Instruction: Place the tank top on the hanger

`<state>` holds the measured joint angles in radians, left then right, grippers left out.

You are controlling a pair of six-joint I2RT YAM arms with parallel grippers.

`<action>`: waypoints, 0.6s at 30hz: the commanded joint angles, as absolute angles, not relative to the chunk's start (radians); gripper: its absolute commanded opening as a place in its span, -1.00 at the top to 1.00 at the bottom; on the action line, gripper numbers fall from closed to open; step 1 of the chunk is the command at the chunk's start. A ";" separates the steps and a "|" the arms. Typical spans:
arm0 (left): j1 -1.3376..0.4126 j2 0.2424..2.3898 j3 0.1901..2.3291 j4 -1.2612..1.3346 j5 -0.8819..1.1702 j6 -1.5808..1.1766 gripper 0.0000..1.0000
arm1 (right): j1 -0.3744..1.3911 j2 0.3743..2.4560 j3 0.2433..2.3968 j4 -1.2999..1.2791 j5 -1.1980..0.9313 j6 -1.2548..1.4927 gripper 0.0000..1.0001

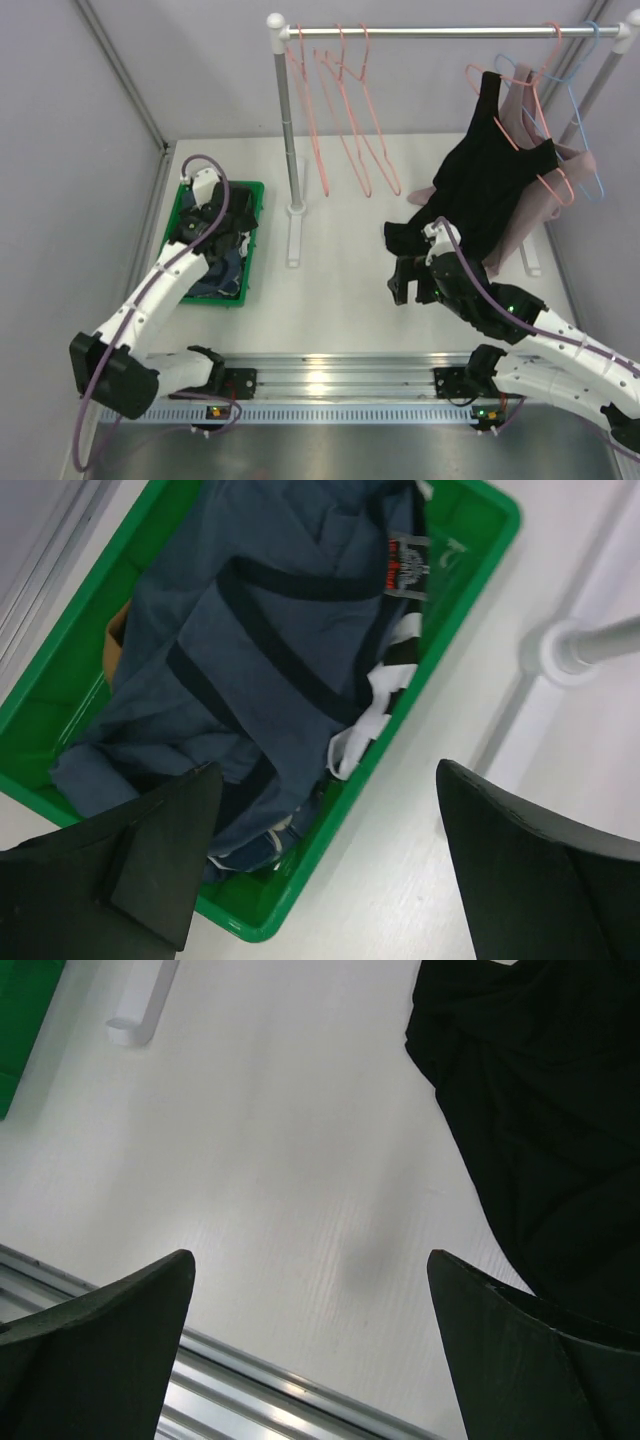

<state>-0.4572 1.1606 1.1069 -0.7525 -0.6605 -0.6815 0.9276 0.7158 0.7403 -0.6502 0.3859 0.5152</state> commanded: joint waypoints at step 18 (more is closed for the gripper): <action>-0.025 1.496 0.997 -0.486 -0.413 -0.675 -0.71 | 0.940 0.721 0.718 -0.555 0.272 0.509 -1.00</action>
<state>-0.0418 1.4761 1.0168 -0.5743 -0.4683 -0.6575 0.9276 0.7166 0.7300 -0.5964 0.2863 0.5159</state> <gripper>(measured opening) 0.854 0.996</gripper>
